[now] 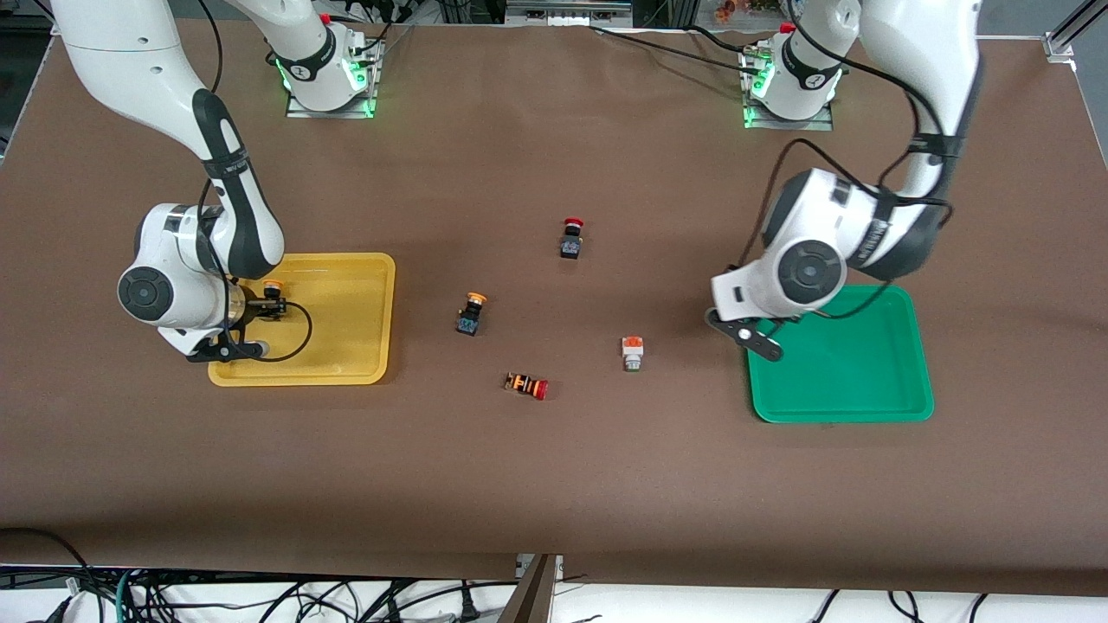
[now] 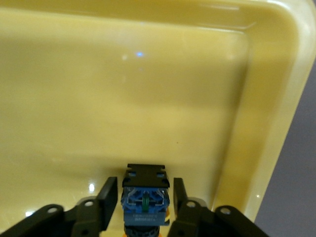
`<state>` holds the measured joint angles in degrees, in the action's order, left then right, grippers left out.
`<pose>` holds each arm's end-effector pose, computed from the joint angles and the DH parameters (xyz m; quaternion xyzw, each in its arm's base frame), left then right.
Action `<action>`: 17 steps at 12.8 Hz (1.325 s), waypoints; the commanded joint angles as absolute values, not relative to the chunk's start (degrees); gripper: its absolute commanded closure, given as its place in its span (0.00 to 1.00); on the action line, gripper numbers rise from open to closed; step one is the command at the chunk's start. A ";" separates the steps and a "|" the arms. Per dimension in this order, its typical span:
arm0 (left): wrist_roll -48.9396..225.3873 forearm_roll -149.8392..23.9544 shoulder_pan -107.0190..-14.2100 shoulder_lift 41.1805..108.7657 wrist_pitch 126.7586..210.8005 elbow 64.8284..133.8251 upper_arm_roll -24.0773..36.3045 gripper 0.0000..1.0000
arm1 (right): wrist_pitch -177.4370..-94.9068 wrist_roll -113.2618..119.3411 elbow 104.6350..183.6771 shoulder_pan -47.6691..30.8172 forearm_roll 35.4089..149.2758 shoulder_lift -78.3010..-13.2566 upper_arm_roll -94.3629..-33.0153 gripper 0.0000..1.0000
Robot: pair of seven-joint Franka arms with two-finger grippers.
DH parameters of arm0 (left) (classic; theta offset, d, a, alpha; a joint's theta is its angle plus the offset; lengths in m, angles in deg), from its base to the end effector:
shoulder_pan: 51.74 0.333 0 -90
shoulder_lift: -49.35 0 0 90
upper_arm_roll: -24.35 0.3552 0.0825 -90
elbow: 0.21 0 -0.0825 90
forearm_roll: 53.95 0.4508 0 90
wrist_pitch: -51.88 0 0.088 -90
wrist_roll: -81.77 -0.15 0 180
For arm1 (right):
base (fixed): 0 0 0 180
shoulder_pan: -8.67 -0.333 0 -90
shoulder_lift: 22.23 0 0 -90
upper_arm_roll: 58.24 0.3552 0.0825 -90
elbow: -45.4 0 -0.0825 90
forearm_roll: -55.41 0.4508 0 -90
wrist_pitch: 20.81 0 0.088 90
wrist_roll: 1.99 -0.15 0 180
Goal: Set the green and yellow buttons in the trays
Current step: 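Release the black button in the yellow tray while the left gripper places the green button, then grasp the second black button while the left gripper grasps the second green button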
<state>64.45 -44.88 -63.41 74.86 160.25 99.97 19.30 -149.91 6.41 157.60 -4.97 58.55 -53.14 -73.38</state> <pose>0.6590 -0.1761 0.2542 -0.9336 0.3219 0.1491 0.0503 0.6424 -0.0179 0.1289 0.9912 0.0504 -0.1157 0.0399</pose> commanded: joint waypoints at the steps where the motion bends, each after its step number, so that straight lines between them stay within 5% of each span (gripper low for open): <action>1: 53.07 -42.17 -58.96 78.17 163.03 99.37 18.73 1.00 | -142.51 7.41 151.69 -6.43 59.19 -52.64 -71.26 0.00; 3: 46.21 -42.17 -56.59 81.76 168.23 99.72 18.73 0.99 | -132.22 6.19 143.52 -10.55 59.19 -52.81 -70.81 0.00; 4: 44.87 -42.17 -56.05 82.57 169.64 99.81 18.64 0.90 | -130.52 4.53 140.87 -12.92 59.19 -52.99 -70.81 0.00; 5: 44.86 -42.17 -55.87 82.92 170.44 100.16 18.64 0.66 | -130.50 2.08 139.54 -15.38 59.19 -53.08 -70.72 0.00; 6: 44.95 -42.26 -55.70 83.01 170.62 100.16 18.55 0.04 | -130.94 -1.17 139.18 -18.28 59.10 -53.34 -70.81 0.00; 11: 48.96 -45.67 -56.57 77.92 165.71 95.88 12.42 0.00 | -141.03 -24.09 139.00 -26.74 59.54 -57.37 -68.89 0.00; 17: 64.18 -56.06 -62.98 86.86 173.40 86.55 10.73 0.00 | -148.06 -38.53 139.00 -28.41 69.38 -60.72 -66.85 0.00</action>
<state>61.47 -54.61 -60.68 80.78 169.84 92.20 10.31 -146.06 -34.65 139.86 -27.45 66.78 -59.60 -67.00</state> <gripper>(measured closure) 0.000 0.000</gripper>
